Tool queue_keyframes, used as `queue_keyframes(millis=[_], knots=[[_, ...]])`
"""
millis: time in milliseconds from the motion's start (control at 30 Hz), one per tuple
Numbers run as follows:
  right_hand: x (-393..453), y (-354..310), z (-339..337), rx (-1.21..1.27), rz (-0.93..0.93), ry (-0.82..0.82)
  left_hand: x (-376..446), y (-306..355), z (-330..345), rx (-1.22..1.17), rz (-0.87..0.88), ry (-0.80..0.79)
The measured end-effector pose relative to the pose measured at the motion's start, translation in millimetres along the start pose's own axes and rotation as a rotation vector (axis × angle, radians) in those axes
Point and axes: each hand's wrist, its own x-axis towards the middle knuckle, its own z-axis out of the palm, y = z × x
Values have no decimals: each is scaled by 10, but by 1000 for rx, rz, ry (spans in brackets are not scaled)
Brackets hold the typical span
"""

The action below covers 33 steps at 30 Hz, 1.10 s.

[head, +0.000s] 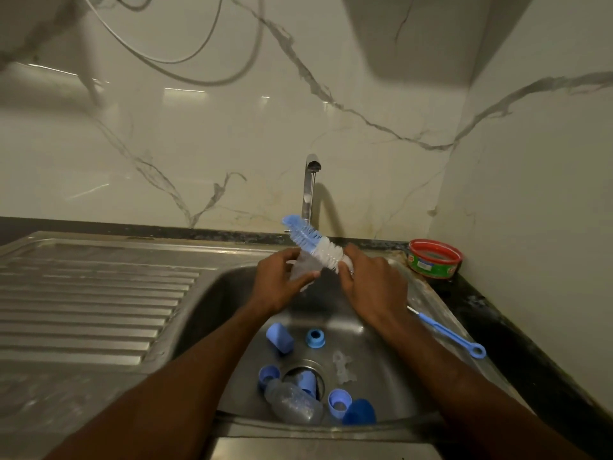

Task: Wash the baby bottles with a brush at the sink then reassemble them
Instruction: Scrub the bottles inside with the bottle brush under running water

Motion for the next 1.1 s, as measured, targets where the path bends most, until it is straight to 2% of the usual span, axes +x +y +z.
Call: queue_keyframes(millis=[67,167,300,467,600,767,933,1100], knots=[[5,26,-38,1,23,18,-3,5,13,-8,34,-54],[-19,75,-62,-1,12,11,6,-21,15,11,36,-30],[-69,49,-21,5,-36,-52,19,-83,1,-8,-96,52],[2,12,-19,-1,33,1,-12,24,3,-58,-5,-86],[6,90,-62,-38,115,-15,3,-49,45,-113,-73,-140],[-27,36,-132,-59,101,55,43,-75,14,-441,-397,-22],[-77,10,-101,-71,24,43,115,-43,-2,-680,-550,96],[-33,162,-126,-136,51,75,188,-93,-61,-853,-648,251]])
